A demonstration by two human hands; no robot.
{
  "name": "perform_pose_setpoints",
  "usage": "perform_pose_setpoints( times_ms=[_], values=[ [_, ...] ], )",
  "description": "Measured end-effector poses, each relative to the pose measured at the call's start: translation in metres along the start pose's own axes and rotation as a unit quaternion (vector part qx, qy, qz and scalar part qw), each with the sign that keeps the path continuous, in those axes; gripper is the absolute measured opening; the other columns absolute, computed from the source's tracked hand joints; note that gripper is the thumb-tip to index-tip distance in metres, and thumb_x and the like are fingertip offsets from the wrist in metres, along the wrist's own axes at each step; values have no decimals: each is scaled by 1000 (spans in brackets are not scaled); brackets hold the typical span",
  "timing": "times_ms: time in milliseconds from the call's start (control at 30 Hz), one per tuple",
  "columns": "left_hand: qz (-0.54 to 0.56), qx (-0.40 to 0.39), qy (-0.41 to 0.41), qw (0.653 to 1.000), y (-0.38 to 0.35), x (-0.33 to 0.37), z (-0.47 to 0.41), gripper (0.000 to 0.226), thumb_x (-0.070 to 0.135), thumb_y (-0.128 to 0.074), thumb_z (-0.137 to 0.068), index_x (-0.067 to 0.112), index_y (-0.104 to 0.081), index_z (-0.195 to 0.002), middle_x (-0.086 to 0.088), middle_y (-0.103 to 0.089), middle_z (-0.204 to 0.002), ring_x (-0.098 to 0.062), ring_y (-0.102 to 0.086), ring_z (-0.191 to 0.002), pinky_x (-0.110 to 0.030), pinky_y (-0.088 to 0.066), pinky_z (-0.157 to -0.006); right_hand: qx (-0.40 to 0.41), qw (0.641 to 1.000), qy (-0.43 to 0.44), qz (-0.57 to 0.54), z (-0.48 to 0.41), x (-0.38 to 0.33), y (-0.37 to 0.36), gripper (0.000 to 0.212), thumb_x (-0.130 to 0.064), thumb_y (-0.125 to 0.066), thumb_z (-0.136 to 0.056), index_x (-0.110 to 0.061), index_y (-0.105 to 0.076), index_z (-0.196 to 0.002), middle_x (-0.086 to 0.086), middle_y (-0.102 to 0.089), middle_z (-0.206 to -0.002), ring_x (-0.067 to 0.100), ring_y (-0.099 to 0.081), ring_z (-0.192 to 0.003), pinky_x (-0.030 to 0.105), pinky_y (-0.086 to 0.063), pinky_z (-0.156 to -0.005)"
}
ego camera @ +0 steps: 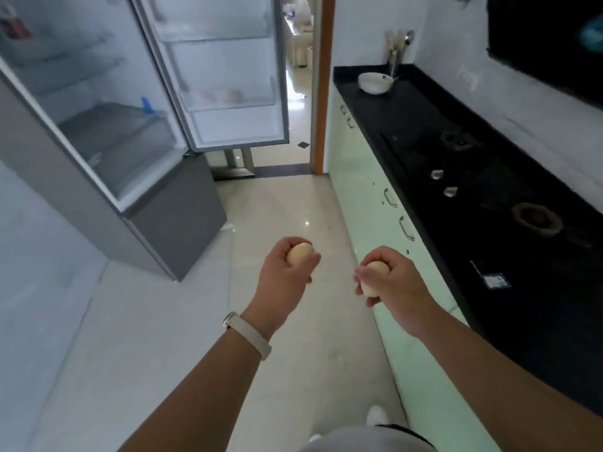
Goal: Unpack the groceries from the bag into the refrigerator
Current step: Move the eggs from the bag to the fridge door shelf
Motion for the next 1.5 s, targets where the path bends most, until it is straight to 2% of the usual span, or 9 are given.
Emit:
perform_pose_setpoints(
  times_ms=[233,500,600,700,767,867,1033,1233,1500],
  values=[
    [19,132,29,991,93,-19,-15,12,17,-69,-90,20,-64,-100,-5,-63,-90,-14,-59,-62,-28,-50,-62,-131,991,16,14,-55,-22,-97,10,-4,-65,-86,-10,-59,-81,13,-67,-75,24,-68,-64,32,-49,-50],
    [9,203,50,978,123,-23,-98,11,16,-68,-90,19,-65,-99,-5,-62,-82,-14,-58,-61,-29,-49,-61,-204,979,18,8,-161,-30,-150,11,-3,-64,-87,-9,-58,-80,14,-66,-73,26,-67,-63,30,-47,-48],
    [2,204,61,977,123,-13,-148,10,14,-67,-90,18,-65,-99,-5,-62,-79,-14,-57,-61,-31,-50,-63,-206,978,10,-4,-213,-42,-156,8,-8,-66,-83,-7,-58,-81,15,-66,-74,27,-67,-63,31,-48,-48],
    [-20,200,57,978,123,4,-201,10,16,-66,-91,18,-65,-101,-11,-65,-86,-15,-58,-64,-30,-51,-64,-213,977,8,-13,-265,-59,-158,13,-16,-66,-77,-7,-59,-83,15,-67,-75,27,-68,-65,30,-48,-49],
    [-31,202,48,978,121,16,-234,10,17,-64,-92,17,-64,-102,-16,-65,-93,-16,-58,-66,-26,-51,-63,-218,976,9,-19,-298,-69,-159,7,-10,-65,-84,-7,-59,-84,16,-66,-77,27,-68,-66,31,-48,-50],
    [-45,200,31,978,118,32,-272,11,18,-63,-93,17,-63,-104,-15,-63,-94,-16,-58,-68,-20,-51,-61,-221,975,12,-28,-341,-85,-161,4,-7,-63,-88,-6,-59,-87,17,-67,-80,26,-68,-67,32,-50,-52],
    [-49,207,28,977,124,43,-315,10,17,-62,-93,16,-64,-104,-12,-62,-88,-16,-58,-67,-21,-50,-61,-221,973,11,-57,-386,-101,-166,5,-7,-62,-89,-4,-59,-90,16,-67,-80,24,-67,-65,32,-50,-51],
    [-28,201,16,979,137,49,-364,11,14,-60,-94,15,-63,-105,-19,-62,-97,-16,-57,-67,-19,-51,-60,-210,975,-3,-66,-433,-106,-177,6,-7,-62,-90,-4,-58,-89,17,-67,-80,25,-67,-66,34,-50,-52],
    [-9,184,31,982,174,29,-448,9,11,-60,-93,14,-64,-101,-16,-61,-86,-9,-55,-58,-21,-50,-57,-173,983,-17,-66,-503,-115,-214,5,-7,-62,-90,-6,-59,-86,17,-67,-79,27,-67,-67,32,-48,-50]
  ],
)
Point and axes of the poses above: each hand's wrist, its own z-axis away from the middle knuckle, its own y-axis out of the back of the hand, x = y × z, the point moved 3 cm from there along -z, towards the middle knuckle
